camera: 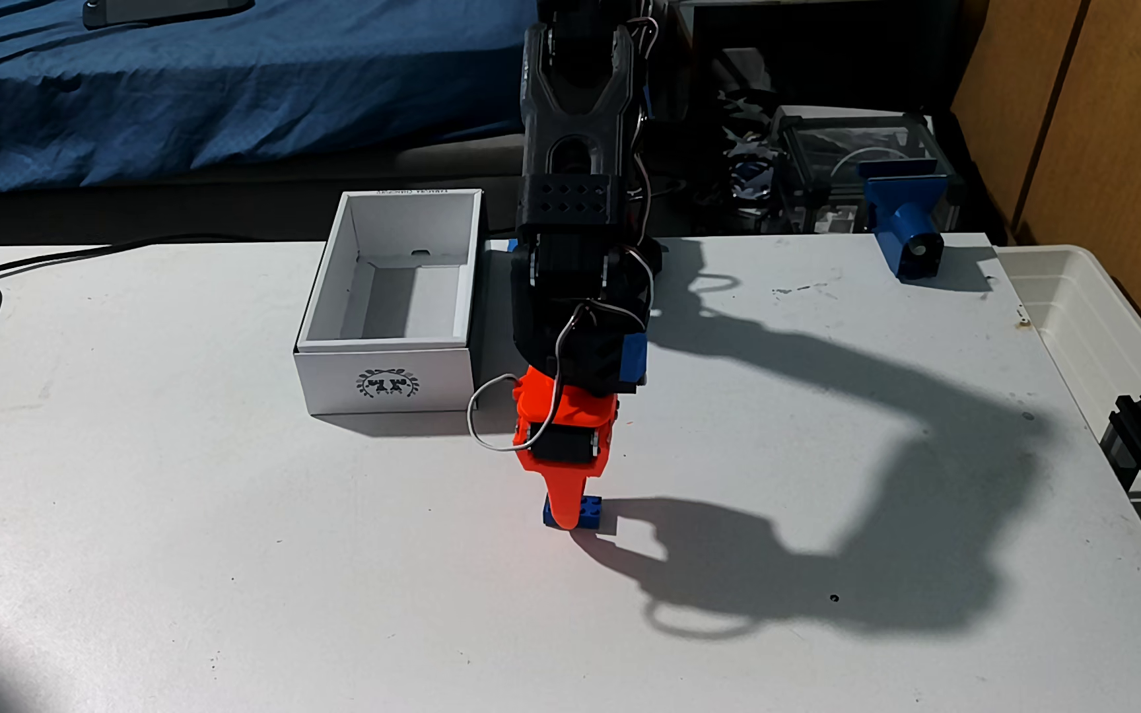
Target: Grab the blue brick and place in box
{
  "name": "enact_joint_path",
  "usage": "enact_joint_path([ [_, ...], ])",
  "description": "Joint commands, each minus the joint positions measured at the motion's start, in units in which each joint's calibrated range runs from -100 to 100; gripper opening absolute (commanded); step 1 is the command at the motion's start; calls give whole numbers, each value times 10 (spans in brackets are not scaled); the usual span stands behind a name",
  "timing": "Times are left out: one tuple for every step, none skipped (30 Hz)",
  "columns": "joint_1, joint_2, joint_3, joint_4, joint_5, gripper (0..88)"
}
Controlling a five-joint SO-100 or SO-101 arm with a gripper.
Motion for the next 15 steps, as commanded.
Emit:
enact_joint_path([
  [3,-2,-2,-4,-3,8],
  [3,-2,-2,-3,-3,8],
  [3,-2,-5,3,-3,8],
  [4,-5,-5,6,-2,8],
  [4,-11,-5,11,-2,8],
  [4,-12,-8,24,-1,8],
  [4,-13,-14,36,-1,8],
  [4,-13,-24,52,1,8],
  [5,-13,-33,65,3,8],
  [7,-13,-42,77,4,8],
  [14,-15,-49,88,4,8],
  [20,-15,-60,98,4,9],
  [24,-15,-70,110,5,9],
  [27,-15,-85,123,5,10],
  [32,-15,-100,139,5,10],
])
